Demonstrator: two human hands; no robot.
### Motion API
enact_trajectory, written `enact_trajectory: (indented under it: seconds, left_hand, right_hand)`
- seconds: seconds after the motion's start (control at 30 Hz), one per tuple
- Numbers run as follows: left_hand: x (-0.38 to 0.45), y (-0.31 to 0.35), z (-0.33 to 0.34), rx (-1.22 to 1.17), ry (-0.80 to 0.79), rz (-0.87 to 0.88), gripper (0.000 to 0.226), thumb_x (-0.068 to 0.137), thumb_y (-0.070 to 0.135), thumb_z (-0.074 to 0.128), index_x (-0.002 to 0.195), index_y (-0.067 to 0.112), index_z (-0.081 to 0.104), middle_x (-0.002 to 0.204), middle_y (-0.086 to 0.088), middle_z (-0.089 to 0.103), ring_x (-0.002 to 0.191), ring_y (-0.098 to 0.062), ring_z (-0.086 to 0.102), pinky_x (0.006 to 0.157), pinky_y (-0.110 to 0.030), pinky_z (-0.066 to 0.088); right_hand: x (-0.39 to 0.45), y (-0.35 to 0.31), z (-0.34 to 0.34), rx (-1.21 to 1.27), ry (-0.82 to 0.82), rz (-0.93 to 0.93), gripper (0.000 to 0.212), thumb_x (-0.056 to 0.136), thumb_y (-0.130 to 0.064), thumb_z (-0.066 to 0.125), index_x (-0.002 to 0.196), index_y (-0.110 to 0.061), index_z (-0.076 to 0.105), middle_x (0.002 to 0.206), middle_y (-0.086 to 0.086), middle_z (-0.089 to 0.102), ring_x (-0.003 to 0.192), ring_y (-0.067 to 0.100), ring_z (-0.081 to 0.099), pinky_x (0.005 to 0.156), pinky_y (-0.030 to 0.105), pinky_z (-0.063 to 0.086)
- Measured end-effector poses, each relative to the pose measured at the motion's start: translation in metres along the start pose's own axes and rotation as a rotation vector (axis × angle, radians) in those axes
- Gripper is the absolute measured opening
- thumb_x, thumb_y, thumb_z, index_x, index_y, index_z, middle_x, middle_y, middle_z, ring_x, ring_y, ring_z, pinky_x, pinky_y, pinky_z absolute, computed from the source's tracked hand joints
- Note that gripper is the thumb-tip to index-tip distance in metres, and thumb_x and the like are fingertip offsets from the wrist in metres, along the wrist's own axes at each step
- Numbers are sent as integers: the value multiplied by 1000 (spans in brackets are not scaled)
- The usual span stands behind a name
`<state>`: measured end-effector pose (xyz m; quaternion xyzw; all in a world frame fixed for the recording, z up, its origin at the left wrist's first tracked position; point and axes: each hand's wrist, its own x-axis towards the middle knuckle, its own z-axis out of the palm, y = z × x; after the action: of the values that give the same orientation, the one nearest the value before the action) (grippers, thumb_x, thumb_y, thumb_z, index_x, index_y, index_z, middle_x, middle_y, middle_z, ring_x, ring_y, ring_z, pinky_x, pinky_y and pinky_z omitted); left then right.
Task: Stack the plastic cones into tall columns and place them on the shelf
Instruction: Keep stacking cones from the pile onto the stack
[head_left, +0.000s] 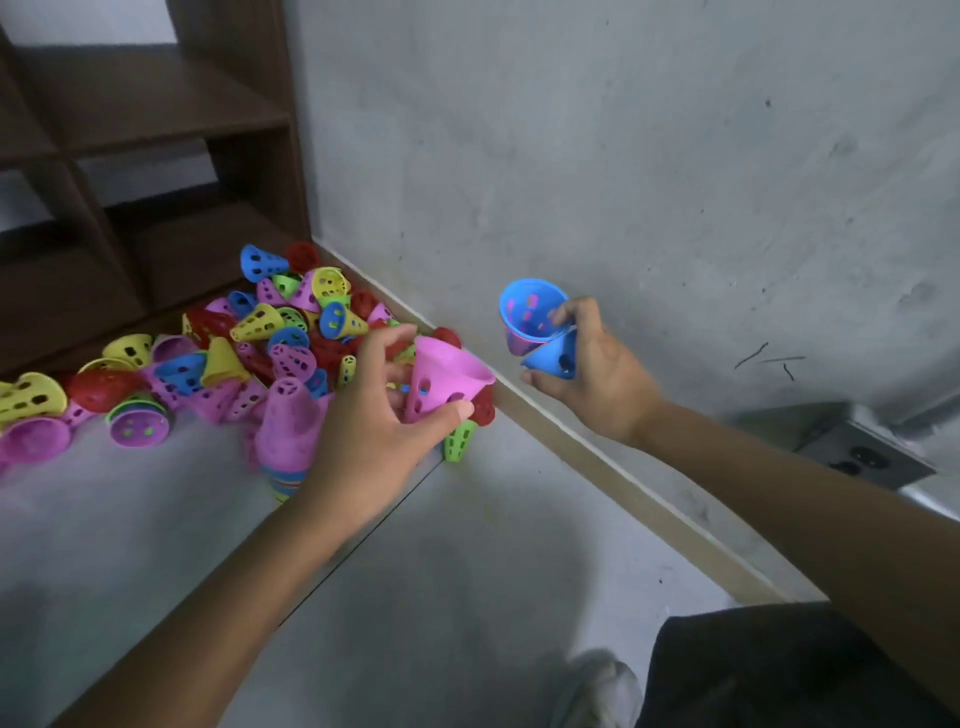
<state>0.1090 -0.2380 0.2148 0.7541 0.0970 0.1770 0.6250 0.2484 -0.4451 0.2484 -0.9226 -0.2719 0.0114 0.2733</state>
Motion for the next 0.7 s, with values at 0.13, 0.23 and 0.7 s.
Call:
enact_trajectory:
  seconds: [0.13, 0.23, 0.7]
  left_hand:
    - [-5, 28, -32, -42, 130, 38, 61, 62, 44, 86, 116, 35, 58, 102, 6, 74, 94, -14, 72, 86, -42, 60]
    - [-6, 42, -59, -23, 190, 107, 51, 70, 30, 88, 115, 26, 65, 104, 8, 74, 95, -10, 72, 84, -33, 60]
    - [-20, 32, -150, 397, 252, 69, 55, 67, 21, 88, 118, 32, 70, 108, -1, 60, 91, 3, 59, 81, -14, 49]
  right_hand:
    - [-16, -42, -16, 30, 0, -58, 53, 86, -34, 77, 112, -31, 30, 84, -5, 50, 70, 11, 48, 67, 28, 43]
    - [-20, -69, -13, 87, 5, -108, 54, 85, -35, 79, 112, -30, 32, 83, -4, 51, 68, 11, 48, 66, 29, 45]
    - [-8, -119, 9, 109, -137, -229, 58, 81, -32, 83, 113, -24, 35, 78, -3, 48, 64, 5, 47, 58, 21, 37]
